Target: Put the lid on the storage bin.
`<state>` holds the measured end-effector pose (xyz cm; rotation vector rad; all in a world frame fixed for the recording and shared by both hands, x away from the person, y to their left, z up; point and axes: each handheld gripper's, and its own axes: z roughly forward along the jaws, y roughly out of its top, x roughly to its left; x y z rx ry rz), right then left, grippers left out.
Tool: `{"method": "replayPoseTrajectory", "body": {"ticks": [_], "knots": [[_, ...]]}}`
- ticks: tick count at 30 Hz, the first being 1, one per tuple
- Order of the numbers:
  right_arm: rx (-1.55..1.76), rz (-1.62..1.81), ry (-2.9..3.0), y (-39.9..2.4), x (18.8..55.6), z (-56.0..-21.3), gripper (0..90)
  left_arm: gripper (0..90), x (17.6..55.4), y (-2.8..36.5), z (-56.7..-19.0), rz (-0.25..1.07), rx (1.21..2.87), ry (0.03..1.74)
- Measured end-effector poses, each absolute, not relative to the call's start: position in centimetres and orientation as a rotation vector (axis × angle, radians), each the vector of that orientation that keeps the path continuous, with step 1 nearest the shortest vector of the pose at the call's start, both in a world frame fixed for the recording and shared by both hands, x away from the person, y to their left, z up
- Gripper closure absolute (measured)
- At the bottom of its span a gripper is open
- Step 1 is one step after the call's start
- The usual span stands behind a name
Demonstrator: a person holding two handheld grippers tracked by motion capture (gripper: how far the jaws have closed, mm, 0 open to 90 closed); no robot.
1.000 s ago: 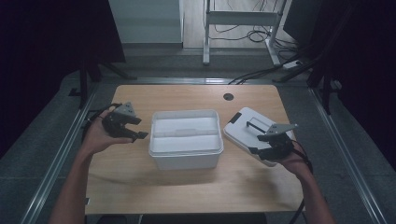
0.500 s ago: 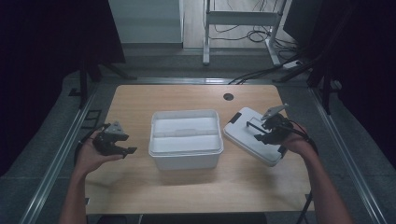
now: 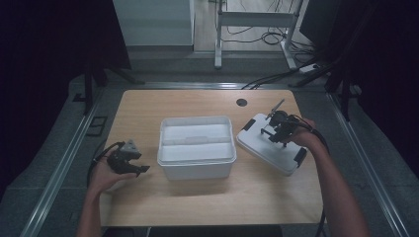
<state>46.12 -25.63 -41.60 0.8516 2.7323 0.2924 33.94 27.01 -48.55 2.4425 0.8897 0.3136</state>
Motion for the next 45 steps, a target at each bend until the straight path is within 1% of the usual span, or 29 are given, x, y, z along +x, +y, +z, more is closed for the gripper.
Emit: {"method": "replayPoseTrajectory", "body": {"ticks": [4, 8, 11, 13, 15, 21, 25, 37, 41, 45], "knots": [[0.862, 0.227, 2.775, -25.7, 47.1, -42.4, 59.4, 36.1, 34.0, 26.8, -48.9, 0.302, 2.461, 0.88], [0.863, 0.177, 2.829, -25.5, 47.8, -43.0, 72.6, 35.9, 34.0, 26.8, -48.8, 0.296, 2.458, 0.883], [0.854, 0.14, 2.865, -25.2, 48.1, -43.3, 78.9, 35.9, 34.0, 26.8, -48.9, 0.296, 2.459, 0.879], [0.856, 0.107, 2.866, -25.0, 48.2, -43.5, 80.2, 35.9, 33.9, 26.8, -49.0, 0.292, 2.461, 0.881], [0.873, 0.087, 2.832, -25.0, 48.4, -43.2, 83.5, 35.9, 33.9, 26.8, -49.1, 0.29, 2.464, 0.875], [0.821, 0.021, 2.845, -25.1, 48.0, -42.0, 84.1, 35.9, 33.9, 26.7, -49.1, 0.288, 2.46, 0.874], [0.796, 0.047, 2.816, -25.1, 47.4, -39.8, 84.1, 35.9, 33.9, 26.8, -49.0, 0.29, 2.457, 0.87], [0.664, 0.111, 2.714, -24.3, 45.1, -29.8, 84.1, 36.1, 33.7, 26.9, -48.9, 0.293, 2.447, 0.862], [0.602, 0.168, 2.7, -22.9, 44.4, -26.6, 84.2, 36.1, 33.7, 26.8, -48.9, 0.292, 2.45, 0.863], [0.501, 0.216, 2.705, -20.5, 43.8, -24.8, 84.2, 36.2, 33.7, 26.9, -49.0, 0.288, 2.451, 0.863]]}}
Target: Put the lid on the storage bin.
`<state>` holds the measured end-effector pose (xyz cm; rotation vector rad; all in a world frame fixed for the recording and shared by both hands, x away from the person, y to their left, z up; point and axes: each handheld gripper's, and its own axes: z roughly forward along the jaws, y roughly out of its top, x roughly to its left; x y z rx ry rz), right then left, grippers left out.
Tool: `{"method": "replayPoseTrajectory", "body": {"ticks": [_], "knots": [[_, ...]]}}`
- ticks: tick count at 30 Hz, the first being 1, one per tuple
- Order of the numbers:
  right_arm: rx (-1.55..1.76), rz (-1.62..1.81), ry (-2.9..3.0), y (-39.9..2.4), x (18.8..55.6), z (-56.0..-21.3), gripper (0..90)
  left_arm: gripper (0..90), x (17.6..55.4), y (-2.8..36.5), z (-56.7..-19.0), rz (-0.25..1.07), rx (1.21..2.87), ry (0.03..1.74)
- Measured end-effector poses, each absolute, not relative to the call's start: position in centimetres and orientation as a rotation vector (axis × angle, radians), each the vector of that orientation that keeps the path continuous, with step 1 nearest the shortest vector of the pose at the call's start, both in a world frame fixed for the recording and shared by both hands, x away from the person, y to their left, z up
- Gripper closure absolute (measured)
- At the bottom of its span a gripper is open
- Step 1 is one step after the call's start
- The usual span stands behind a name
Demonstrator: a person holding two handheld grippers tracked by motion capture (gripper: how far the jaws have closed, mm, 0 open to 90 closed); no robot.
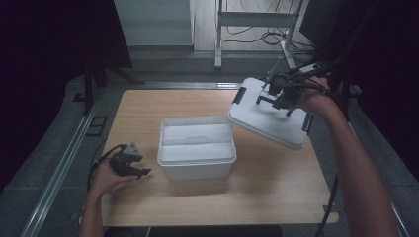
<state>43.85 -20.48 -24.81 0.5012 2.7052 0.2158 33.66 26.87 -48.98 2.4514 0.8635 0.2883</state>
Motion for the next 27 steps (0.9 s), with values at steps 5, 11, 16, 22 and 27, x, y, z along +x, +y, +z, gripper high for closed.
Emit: {"method": "replayPoseTrajectory", "body": {"ticks": [5, 11, 16, 22, 27], "knots": [[0.377, 0.253, 2.743, -16.4, 43.2, -24.6, 84.1, 36.4, 33.6, 26.9, -49.2, 0.285, 2.456, 0.869], [0.218, 0.316, 2.789, -11.7, 42.7, -25.4, 84.1, 36.9, 33.5, 27.1, -49.3, 0.303, 2.445, 0.865], [0.129, 0.364, 2.823, -8.5, 42.4, -26.0, 84.1, 37.4, 33.5, 27.2, -49.5, 0.3, 2.438, 0.876], [0.055, 0.359, 2.846, -5.6, 42.1, -27.0, 84.1, 37.4, 33.4, 27.2, -49.5, 0.299, 2.441, 0.873], [0.009, 0.37, 2.866, -3.8, 41.8, -28.0, 84.1, 37.4, 33.4, 27.2, -49.5, 0.297, 2.446, 0.87]]}}
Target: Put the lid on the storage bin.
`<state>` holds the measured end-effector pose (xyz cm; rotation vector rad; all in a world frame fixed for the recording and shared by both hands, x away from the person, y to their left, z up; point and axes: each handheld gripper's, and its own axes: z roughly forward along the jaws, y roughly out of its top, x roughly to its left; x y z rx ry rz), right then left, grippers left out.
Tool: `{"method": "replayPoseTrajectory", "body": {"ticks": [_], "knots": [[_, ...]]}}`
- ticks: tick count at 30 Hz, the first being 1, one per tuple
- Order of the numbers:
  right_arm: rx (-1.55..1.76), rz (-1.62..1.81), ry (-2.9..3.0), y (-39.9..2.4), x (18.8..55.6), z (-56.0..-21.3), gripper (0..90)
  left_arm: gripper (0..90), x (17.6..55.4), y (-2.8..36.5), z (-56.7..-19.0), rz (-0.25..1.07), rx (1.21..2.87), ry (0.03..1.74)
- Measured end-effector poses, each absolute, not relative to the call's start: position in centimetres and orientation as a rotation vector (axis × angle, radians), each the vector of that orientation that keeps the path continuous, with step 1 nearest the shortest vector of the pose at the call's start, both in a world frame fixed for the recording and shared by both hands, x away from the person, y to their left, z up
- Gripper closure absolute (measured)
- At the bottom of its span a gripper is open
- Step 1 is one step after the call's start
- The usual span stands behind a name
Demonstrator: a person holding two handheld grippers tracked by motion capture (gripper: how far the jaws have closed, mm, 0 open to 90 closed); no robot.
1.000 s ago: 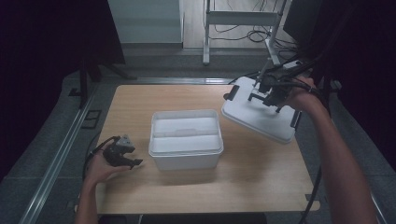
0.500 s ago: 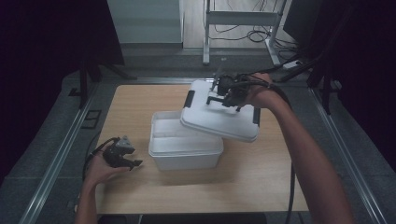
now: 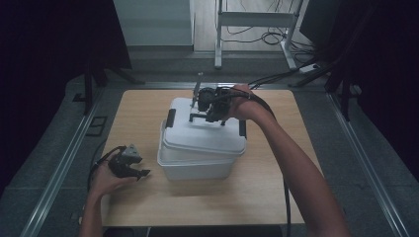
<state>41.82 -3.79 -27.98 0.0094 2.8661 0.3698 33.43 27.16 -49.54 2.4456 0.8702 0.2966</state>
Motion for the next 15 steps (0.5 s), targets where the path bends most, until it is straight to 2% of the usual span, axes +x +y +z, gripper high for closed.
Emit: {"method": "replayPoseTrajectory", "body": {"ticks": [15], "knots": [[-0.103, 0.328, 2.903, -0.6, 40.6, -30.8, 83.9, 37.8, 33.4, 27.4, -49.8, 0.298, 2.437, 0.883]]}}
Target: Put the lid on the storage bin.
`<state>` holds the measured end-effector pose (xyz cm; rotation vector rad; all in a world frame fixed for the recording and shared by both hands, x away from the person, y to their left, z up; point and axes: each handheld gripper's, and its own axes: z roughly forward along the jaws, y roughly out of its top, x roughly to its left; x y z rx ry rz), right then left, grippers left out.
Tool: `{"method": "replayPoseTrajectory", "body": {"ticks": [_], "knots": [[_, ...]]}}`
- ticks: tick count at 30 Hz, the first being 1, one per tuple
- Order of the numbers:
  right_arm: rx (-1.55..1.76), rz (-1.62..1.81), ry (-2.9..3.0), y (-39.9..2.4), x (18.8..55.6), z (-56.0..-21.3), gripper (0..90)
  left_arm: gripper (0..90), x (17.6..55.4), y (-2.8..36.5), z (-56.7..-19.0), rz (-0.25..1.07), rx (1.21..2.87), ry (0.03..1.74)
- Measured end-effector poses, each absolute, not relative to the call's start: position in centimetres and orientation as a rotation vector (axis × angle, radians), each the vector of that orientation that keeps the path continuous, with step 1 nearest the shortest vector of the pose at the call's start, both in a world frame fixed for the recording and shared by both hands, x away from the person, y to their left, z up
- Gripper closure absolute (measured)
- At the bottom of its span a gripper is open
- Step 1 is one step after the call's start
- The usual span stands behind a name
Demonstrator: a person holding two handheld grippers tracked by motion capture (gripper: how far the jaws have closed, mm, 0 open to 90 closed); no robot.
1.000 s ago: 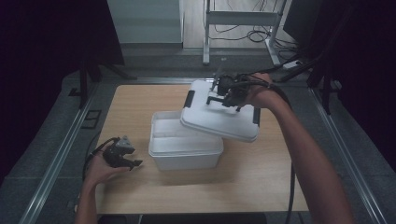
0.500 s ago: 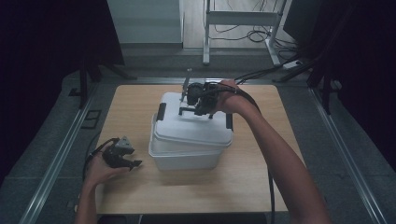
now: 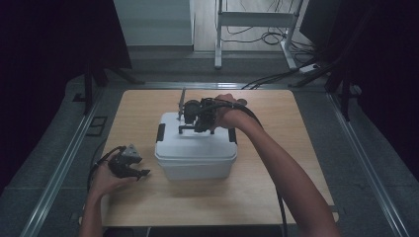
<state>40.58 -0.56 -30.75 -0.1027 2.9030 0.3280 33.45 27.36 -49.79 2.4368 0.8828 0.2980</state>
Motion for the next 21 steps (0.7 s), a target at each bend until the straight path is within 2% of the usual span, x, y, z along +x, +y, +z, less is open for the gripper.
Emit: {"method": "replayPoseTrajectory", "body": {"ticks": [8, 9, 11, 15, 21], "knots": [[-0.095, 0.348, 2.914, -0.7, 40.3, -31.8, 82.3, 37.7, 33.5, 27.3, -50.0, 0.282, 2.451, 0.879], [-0.083, 0.359, 2.917, -0.7, 40.2, -31.9, 80.0, 37.7, 33.5, 27.3, -50.0, 0.284, 2.452, 0.878], [-0.081, 0.388, 2.919, -0.8, 40.2, -32.0, 68.1, 37.7, 33.5, 27.3, -49.9, 0.28, 2.452, 0.875], [-0.02, 0.482, 2.907, -2.1, 39.9, -31.2, 57.5, 37.6, 33.5, 27.3, -49.9, 0.277, 2.45, 0.879], [0.154, 0.7, 2.84, -6.5, 39.8, -29.6, 47.9, 37.4, 33.4, 27.4, -49.9, 0.273, 2.449, 0.881]]}}
